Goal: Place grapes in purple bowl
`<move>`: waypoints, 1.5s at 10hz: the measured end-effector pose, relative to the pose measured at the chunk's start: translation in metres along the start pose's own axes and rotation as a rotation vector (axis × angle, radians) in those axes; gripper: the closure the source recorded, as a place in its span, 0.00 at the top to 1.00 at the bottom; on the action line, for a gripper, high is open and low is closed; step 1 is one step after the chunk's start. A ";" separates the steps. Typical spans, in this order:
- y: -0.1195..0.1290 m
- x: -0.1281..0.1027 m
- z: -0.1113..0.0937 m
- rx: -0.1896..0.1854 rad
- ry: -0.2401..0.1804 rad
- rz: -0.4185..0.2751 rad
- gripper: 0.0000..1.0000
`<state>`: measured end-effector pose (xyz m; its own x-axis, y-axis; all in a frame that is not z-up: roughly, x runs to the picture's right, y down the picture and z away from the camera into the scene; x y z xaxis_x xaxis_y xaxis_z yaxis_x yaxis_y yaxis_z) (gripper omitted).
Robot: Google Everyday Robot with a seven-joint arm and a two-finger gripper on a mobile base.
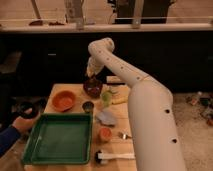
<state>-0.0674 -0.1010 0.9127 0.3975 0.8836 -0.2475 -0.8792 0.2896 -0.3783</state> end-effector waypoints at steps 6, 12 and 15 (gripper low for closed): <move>-0.019 0.008 0.004 0.016 0.020 0.033 0.00; -0.019 0.008 0.004 0.016 0.020 0.032 0.07; -0.019 0.009 0.004 0.016 0.020 0.033 0.37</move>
<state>-0.0483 -0.0975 0.9214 0.3735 0.8852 -0.2774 -0.8959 0.2665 -0.3555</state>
